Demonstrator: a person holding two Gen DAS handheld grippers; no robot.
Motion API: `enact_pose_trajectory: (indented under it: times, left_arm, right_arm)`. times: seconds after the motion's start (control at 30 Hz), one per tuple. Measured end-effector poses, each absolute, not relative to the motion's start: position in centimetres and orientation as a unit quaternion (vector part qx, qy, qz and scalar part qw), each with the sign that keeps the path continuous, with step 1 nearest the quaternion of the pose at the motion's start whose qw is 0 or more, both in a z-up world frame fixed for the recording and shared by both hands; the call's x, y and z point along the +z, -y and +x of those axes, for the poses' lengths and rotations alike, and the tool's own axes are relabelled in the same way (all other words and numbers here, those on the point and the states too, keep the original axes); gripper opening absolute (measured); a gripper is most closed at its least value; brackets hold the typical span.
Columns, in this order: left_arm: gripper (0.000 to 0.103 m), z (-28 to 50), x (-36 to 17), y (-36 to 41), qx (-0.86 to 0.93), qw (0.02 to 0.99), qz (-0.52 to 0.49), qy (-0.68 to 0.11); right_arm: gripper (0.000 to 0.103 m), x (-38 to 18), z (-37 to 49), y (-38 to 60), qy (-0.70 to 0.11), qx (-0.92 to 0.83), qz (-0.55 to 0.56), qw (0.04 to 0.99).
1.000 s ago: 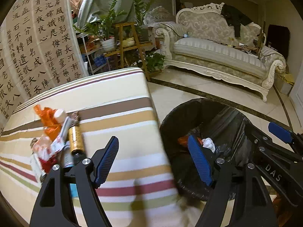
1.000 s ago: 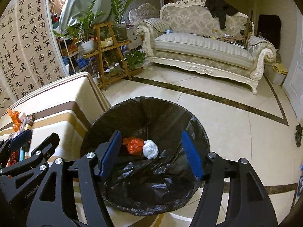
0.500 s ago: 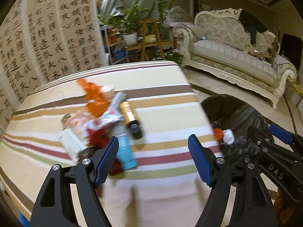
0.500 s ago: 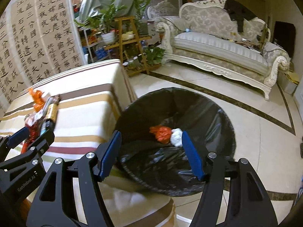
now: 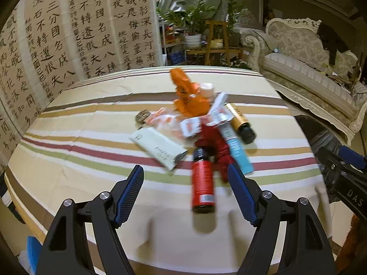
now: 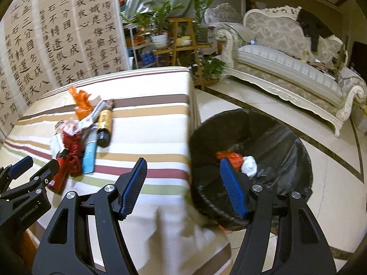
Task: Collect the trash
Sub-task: 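Withdraw both open tools from the bin back toward the table, then close the left tool around the red spray can and lift it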
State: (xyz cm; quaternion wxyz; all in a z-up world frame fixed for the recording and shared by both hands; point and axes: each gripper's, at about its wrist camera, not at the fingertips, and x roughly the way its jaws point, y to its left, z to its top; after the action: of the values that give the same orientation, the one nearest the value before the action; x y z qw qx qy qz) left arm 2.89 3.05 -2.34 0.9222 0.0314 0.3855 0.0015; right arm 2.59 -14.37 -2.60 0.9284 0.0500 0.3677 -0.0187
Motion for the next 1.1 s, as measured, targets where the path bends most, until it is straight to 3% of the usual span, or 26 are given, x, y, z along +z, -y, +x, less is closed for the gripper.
enact_pose_trajectory:
  times: [0.2, 0.3, 0.43, 0.53, 1.1]
  left_arm:
    - [0.073, 3.2, -3.0, -3.8, -0.004, 0.918, 0.028, -0.395]
    - [0.067, 3.8, -3.4, -3.4, -0.012, 0.916, 0.033, -0.400]
    - [0.048, 4.6, -4.1, -3.5, -0.025, 0.906, 0.025, -0.422]
    - [0.025, 4.9, -4.4, -3.6, -0.034, 0.901, 0.020, -0.431]
    - [0.025, 3.2, -2.4, -7.4, -0.009, 0.915, 0.001, -0.403]
  right_arm:
    - [0.064, -2.7, 2.6, 13.0, -0.372, -0.005, 0.040, 0.928]
    - [0.064, -2.7, 2.6, 12.8, -0.373, -0.004, 0.039, 0.927]
    - [0.064, -2.7, 2.7, 12.8, -0.374, -0.004, 0.039, 0.927]
    - [0.064, -2.8, 2.8, 12.7, -0.375, -0.002, 0.039, 0.926]
    - [0.064, -2.3, 3.9, 8.0, -0.375, 0.049, 0.015, 0.926]
